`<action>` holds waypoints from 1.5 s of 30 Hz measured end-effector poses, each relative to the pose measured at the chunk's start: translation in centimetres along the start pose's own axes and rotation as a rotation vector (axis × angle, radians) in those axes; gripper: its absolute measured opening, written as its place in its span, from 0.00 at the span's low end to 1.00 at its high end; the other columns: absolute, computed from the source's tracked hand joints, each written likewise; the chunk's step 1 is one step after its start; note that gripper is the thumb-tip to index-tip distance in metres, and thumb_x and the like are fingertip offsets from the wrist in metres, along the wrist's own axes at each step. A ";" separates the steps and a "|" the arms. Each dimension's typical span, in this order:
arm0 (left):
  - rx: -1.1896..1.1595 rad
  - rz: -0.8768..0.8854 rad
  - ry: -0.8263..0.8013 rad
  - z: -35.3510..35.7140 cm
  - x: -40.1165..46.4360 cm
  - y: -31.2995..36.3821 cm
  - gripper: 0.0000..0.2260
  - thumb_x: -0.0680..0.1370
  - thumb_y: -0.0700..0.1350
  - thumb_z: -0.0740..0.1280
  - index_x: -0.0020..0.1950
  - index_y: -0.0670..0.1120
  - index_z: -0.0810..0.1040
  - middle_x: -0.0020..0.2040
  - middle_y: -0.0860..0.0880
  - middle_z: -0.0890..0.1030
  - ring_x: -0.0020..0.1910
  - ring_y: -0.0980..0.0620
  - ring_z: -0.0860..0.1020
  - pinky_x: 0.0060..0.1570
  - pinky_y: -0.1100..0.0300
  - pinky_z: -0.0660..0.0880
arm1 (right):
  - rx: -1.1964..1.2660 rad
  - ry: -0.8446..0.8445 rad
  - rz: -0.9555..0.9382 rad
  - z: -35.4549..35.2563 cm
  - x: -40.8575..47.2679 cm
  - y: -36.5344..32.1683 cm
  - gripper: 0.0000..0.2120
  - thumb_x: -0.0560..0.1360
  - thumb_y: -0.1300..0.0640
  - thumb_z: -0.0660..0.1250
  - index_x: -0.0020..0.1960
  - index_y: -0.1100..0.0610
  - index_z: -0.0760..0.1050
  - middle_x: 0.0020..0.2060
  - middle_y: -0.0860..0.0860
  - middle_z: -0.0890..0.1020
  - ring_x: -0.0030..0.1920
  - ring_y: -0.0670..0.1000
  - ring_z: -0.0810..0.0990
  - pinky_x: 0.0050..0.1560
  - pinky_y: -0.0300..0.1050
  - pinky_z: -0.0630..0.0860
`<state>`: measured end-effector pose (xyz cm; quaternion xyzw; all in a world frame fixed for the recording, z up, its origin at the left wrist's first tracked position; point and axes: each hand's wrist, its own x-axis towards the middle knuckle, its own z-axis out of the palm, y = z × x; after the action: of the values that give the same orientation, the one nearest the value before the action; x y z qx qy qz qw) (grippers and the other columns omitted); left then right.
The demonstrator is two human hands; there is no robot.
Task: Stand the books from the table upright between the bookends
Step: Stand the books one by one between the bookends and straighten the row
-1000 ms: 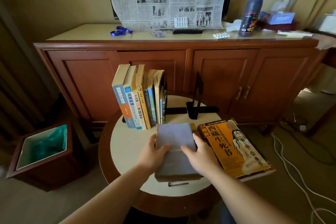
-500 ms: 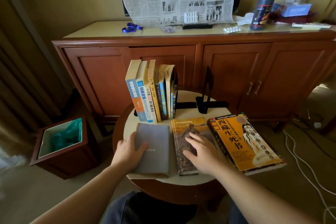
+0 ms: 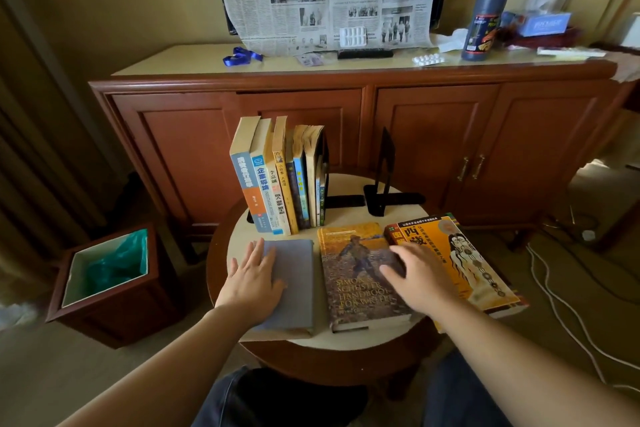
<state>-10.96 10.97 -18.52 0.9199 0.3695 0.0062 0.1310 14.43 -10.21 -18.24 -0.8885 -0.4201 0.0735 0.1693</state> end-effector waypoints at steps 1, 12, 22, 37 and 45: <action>-0.004 0.058 0.004 0.1 0.0 0.6 0.30 0.86 0.56 0.56 0.86 0.52 0.49 0.86 0.48 0.42 0.84 0.46 0.38 0.82 0.40 0.41 | -0.046 0.024 0.063 -0.7 0.2 1.7 0.32 0.79 0.33 0.60 0.77 0.49 0.67 0.75 0.49 0.70 0.75 0.54 0.67 0.75 0.54 0.65; 0.081 0.255 -0.017 2.2 0.6 1.6 0.30 0.83 0.68 0.51 0.84 0.62 0.51 0.84 0.60 0.43 0.83 0.57 0.40 0.81 0.48 0.37 | 0.180 -0.128 0.654 -4.7 -1.0 10.4 0.65 0.56 0.25 0.77 0.81 0.57 0.57 0.75 0.57 0.70 0.74 0.62 0.69 0.68 0.61 0.71; 0.005 0.235 -0.013 2.0 0.9 1.7 0.35 0.78 0.72 0.54 0.83 0.62 0.58 0.85 0.55 0.54 0.84 0.53 0.49 0.82 0.45 0.45 | 0.513 0.236 0.636 -4.8 -4.4 10.6 0.47 0.54 0.37 0.85 0.64 0.56 0.70 0.57 0.49 0.78 0.57 0.56 0.80 0.49 0.48 0.77; -1.095 0.416 -0.082 -8.1 1.2 14.5 0.47 0.68 0.46 0.84 0.77 0.66 0.60 0.69 0.52 0.80 0.67 0.51 0.80 0.60 0.54 0.80 | 0.660 0.390 0.191 -7.9 -3.5 3.0 0.42 0.50 0.38 0.86 0.54 0.54 0.71 0.46 0.47 0.82 0.47 0.45 0.82 0.37 0.42 0.79; -0.974 0.472 0.057 -11.9 1.3 11.4 0.36 0.75 0.28 0.73 0.74 0.55 0.64 0.59 0.43 0.83 0.58 0.44 0.85 0.53 0.49 0.84 | 0.703 0.241 0.053 -5.6 -1.1 -0.9 0.50 0.51 0.31 0.83 0.64 0.48 0.64 0.54 0.40 0.79 0.55 0.44 0.81 0.48 0.40 0.78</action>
<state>-3.53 6.80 -4.31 0.8101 0.1105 0.2312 0.5273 14.56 -11.84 -12.70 -0.7891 -0.3232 0.1124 0.5102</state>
